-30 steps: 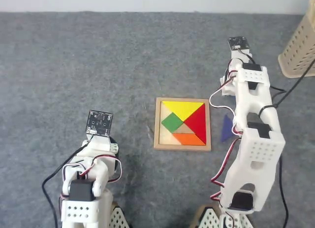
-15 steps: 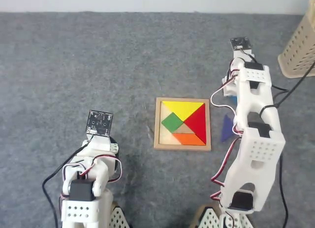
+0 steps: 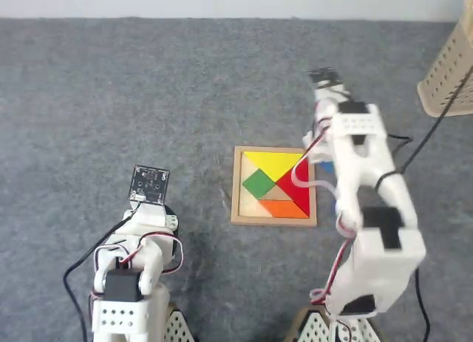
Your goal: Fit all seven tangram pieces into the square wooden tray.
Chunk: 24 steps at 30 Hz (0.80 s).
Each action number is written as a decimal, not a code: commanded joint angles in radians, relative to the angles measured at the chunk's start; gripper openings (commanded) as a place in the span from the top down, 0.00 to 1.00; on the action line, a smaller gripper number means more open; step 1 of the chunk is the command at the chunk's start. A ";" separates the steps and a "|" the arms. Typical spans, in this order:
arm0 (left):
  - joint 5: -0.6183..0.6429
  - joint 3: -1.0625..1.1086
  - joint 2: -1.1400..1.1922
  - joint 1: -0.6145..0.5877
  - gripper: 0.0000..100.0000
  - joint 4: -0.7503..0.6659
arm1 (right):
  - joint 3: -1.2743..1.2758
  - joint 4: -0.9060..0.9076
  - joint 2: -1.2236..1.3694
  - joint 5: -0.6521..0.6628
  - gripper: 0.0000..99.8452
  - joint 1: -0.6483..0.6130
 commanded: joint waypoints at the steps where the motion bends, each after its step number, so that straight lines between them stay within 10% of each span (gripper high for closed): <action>1: 0.009 -0.005 -0.003 -0.005 0.99 0.005 | 0.089 -0.038 -0.223 -0.003 0.99 -0.090; 19: 0.009 -0.005 -0.003 -0.006 0.99 0.005 | 0.173 -0.231 -0.183 1.030 0.99 -0.392; 24: 0.009 -0.005 -0.003 -0.006 0.99 0.005 | 0.173 -0.257 -0.125 1.082 0.99 -0.427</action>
